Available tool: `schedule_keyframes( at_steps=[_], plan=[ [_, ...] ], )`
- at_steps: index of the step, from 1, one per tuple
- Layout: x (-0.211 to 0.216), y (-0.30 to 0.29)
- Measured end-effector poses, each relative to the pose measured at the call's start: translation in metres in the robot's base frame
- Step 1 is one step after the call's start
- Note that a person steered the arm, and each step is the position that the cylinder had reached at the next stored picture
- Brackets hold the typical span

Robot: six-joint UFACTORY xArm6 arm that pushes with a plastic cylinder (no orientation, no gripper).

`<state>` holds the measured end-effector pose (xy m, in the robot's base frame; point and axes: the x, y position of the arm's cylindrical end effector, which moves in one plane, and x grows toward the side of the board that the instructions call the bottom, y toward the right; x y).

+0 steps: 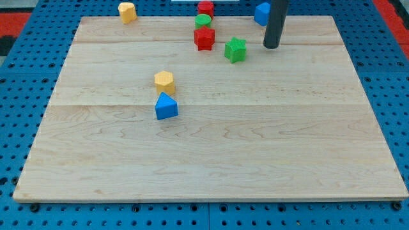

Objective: Push the yellow hexagon closer to the green star

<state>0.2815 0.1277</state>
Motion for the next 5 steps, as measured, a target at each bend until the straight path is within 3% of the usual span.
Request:
schedule_keyframes(
  at_steps=[3,4,5],
  plan=[
    [0.032,-0.106],
    [0.054,-0.076],
    [0.134,-0.04]
  ],
)
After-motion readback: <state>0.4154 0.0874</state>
